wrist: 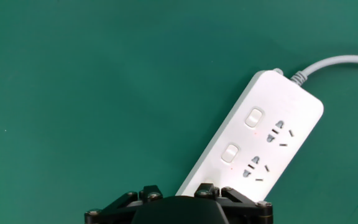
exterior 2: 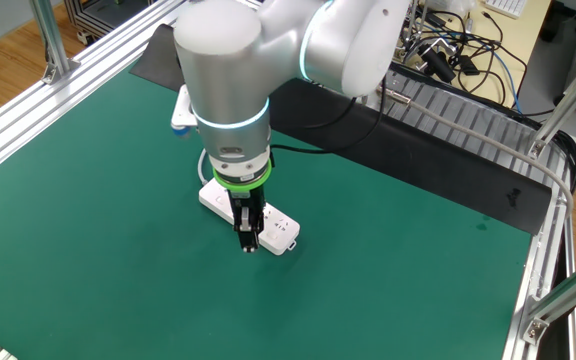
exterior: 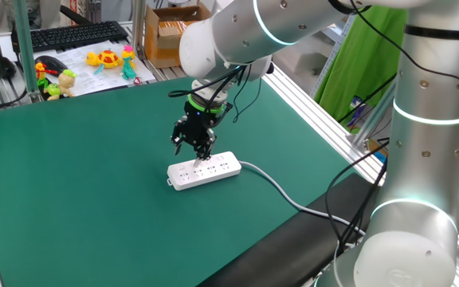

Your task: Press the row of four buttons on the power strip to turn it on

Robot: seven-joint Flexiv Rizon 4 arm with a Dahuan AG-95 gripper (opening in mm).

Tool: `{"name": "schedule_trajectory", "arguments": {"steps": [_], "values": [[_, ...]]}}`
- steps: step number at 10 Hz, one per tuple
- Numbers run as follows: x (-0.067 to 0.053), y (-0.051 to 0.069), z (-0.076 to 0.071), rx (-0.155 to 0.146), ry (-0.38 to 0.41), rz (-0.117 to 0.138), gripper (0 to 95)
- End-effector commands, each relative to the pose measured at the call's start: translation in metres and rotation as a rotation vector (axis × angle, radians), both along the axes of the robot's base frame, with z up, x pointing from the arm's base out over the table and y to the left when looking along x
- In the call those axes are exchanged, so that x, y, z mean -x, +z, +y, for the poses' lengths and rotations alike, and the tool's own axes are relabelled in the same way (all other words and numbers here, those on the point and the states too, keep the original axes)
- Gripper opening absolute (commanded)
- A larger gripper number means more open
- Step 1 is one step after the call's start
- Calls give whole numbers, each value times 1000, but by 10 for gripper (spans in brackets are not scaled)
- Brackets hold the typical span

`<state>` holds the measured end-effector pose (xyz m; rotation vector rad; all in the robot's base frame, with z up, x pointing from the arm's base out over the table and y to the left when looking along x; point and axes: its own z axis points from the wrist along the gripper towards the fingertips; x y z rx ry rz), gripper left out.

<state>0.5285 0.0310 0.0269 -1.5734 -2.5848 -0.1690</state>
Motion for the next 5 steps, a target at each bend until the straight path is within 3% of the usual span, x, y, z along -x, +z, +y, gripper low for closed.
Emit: {"name": "schedule_trajectory", "arguments": {"steps": [1, 5], "values": [[0, 0, 3, -7, -4, -1, 570], [0, 0, 4, -14, -6, -9, 570]]}}
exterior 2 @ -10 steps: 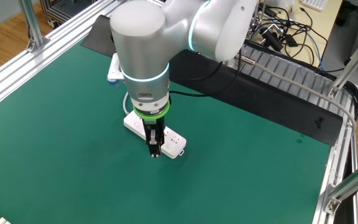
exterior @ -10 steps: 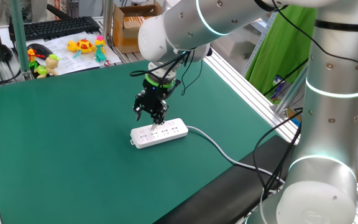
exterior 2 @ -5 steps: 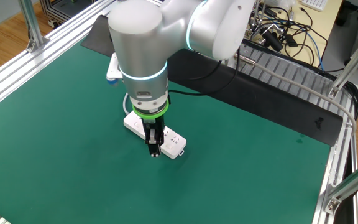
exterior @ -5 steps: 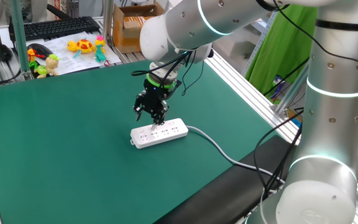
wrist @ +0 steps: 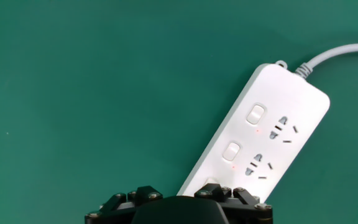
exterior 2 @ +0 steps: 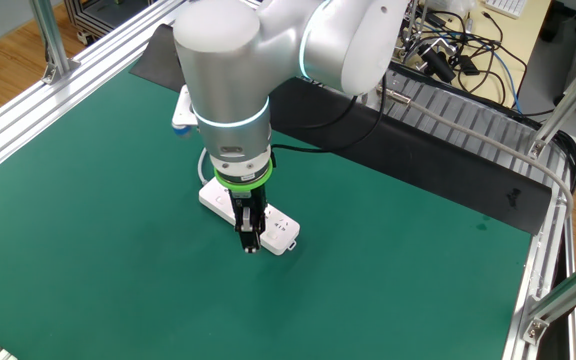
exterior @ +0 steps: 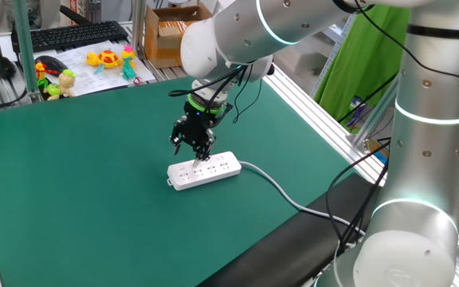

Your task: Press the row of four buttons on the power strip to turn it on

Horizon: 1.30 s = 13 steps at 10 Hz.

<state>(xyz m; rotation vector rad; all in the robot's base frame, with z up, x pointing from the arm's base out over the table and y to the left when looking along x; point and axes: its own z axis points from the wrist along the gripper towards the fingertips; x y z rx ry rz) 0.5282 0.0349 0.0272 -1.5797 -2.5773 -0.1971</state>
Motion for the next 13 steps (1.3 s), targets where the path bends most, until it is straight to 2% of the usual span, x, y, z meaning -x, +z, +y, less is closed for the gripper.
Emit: {"name": "schedule_trajectory", "arguments": {"steps": [1, 3, 5, 7, 11, 12, 13], "values": [[0, -1, 0, -1, -1, -4, 570], [-1, -1, 0, -7, 4, -10, 570], [-2, -4, 2, -12, 3, -27, 570], [-3, -4, 1, -17, 5, -27, 570], [-6, -13, 0, -11, 12, -25, 570], [-5, -13, 0, -7, 24, -9, 570], [-4, -11, 0, -8, 24, -10, 570]]}}
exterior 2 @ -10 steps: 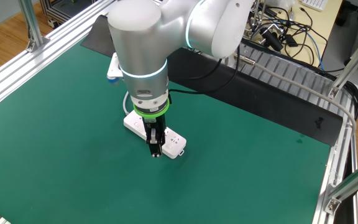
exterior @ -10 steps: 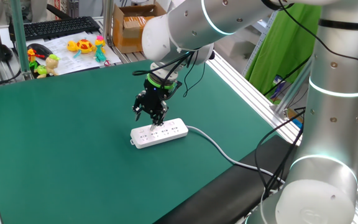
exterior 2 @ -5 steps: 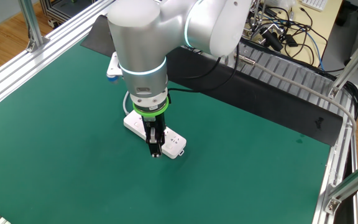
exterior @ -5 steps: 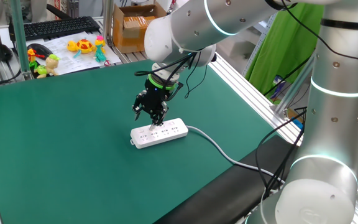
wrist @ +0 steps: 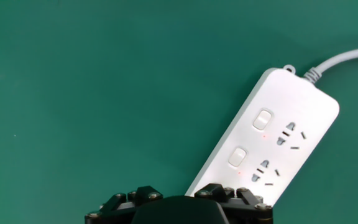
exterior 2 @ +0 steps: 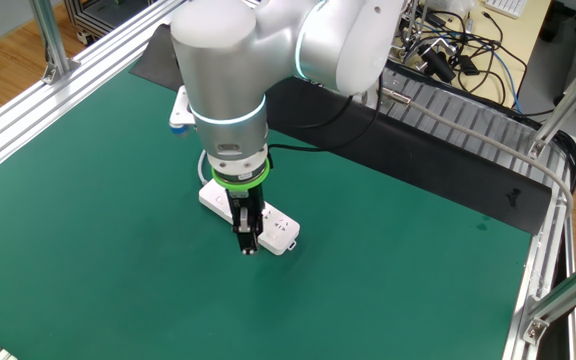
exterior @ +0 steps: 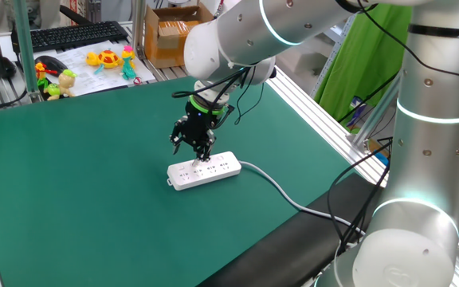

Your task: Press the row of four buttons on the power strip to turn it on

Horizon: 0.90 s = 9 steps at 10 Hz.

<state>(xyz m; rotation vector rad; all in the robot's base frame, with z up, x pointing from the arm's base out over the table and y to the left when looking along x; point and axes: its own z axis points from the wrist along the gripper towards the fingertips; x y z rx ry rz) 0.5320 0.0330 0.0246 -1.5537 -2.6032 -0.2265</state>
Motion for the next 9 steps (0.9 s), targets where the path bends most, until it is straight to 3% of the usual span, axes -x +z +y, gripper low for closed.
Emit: {"name": "schedule_trajectory", "arguments": {"steps": [1, 5, 9], "values": [[0, -6, 1, 6, 4, 9, 570], [6, 12, 2, -2, 14, 37, 570], [9, 10, 6, 2, 6, 34, 570]]}}
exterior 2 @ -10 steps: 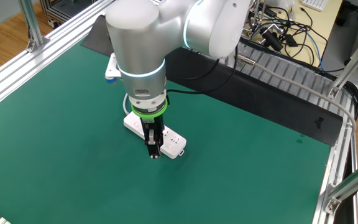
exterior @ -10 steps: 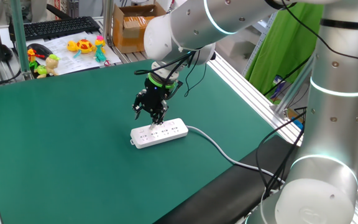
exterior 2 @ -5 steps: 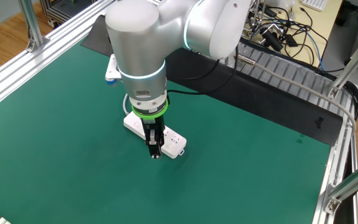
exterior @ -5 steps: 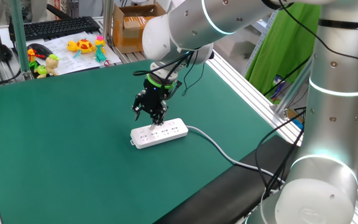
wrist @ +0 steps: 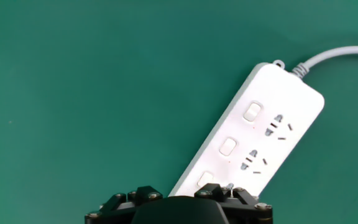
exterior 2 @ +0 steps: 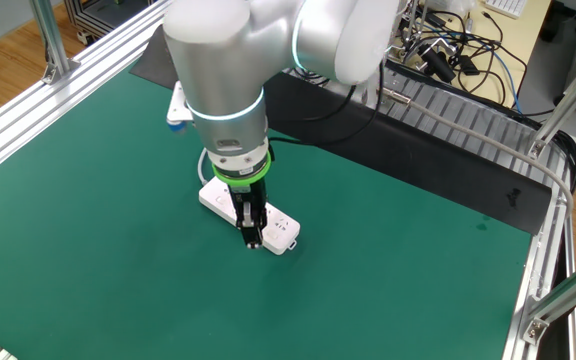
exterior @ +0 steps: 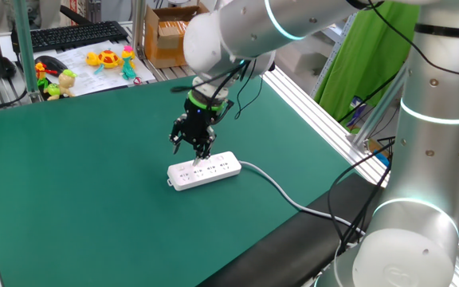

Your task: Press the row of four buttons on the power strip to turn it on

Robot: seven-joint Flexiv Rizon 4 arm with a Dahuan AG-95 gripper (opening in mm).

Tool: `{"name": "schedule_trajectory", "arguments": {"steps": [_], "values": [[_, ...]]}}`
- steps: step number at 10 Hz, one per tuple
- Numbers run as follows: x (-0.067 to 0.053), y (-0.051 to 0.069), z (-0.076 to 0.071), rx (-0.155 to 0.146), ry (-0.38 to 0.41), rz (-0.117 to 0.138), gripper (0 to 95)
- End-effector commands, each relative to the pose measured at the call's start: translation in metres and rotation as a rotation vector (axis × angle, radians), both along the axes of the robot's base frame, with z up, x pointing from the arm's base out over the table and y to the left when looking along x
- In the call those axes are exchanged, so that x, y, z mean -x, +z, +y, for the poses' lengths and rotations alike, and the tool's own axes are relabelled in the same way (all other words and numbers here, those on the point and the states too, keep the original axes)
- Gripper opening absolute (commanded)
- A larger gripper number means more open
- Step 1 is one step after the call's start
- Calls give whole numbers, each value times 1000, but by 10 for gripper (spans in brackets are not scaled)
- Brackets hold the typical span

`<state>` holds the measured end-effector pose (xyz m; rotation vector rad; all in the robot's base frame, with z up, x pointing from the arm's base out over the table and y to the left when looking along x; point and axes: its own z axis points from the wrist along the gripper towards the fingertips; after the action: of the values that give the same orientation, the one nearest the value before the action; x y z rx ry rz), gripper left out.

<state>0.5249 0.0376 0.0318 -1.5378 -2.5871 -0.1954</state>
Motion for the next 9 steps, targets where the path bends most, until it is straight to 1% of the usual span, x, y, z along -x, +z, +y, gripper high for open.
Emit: {"name": "schedule_trajectory", "arguments": {"steps": [1, 2, 3, 4, 6, 7, 9], "values": [[3, 2, 4, 1, -7, 4, 570], [4, 2, 5, -2, -10, 4, 570], [6, 2, 9, -2, -10, -5, 570], [6, 1, 12, -1, -11, -8, 570], [7, -1, 22, -2, -38, -13, 570], [7, -2, 25, -1, -48, -22, 570], [7, -2, 28, -3, -52, -29, 570]]}}
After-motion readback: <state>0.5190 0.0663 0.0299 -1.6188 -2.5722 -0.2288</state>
